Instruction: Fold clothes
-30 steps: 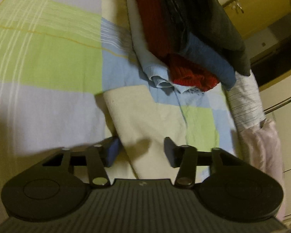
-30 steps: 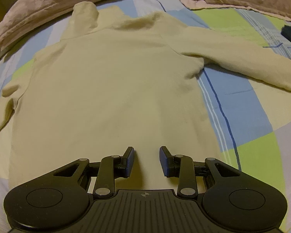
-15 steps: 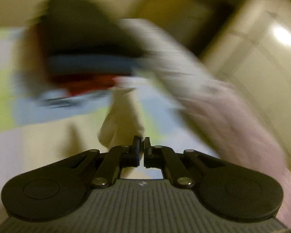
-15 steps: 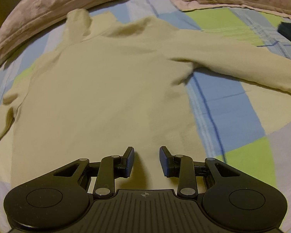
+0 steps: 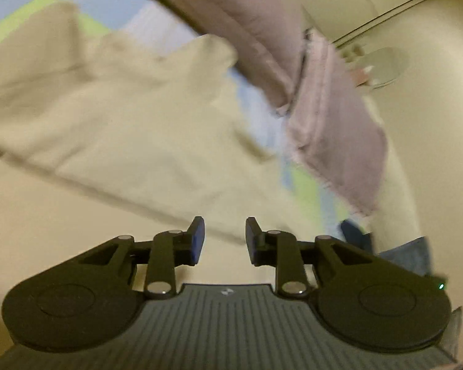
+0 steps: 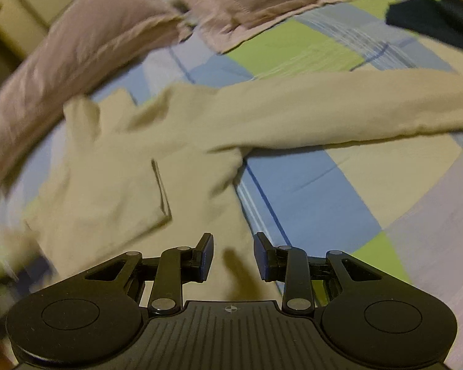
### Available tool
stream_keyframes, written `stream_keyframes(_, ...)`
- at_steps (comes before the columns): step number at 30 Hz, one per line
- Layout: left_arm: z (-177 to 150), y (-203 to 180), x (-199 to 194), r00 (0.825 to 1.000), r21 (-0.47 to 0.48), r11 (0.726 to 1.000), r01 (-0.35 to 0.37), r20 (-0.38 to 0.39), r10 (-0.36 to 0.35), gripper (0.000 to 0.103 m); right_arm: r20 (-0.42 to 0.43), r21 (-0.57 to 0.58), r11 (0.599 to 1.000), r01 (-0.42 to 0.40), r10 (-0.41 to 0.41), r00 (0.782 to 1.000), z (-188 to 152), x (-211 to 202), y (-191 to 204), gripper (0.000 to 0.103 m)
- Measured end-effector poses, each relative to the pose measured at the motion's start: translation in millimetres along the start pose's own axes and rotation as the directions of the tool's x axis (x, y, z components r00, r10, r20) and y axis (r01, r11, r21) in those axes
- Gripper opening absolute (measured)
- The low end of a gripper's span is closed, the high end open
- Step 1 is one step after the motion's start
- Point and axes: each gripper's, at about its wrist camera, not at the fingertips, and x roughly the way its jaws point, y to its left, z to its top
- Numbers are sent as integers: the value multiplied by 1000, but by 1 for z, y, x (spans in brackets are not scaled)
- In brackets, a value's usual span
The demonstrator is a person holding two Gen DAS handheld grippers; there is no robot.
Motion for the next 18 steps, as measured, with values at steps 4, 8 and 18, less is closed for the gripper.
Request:
stream_keyframes(4, 1, 20, -16, 994, 33, 993, -110, -12, 110, 23, 14, 198, 951, -236, 238, 971, 6, 10, -10, 33)
stream_keyframes(8, 5, 34, -29, 984, 27, 984, -176, 16, 175, 23, -19, 370, 870, -326, 358, 933, 6, 43, -8, 33)
stream_keyframes(18, 1, 45, -25, 974, 11, 974, -225, 23, 224, 23, -63, 250, 938, -241, 264, 962, 19, 96, 48, 2)
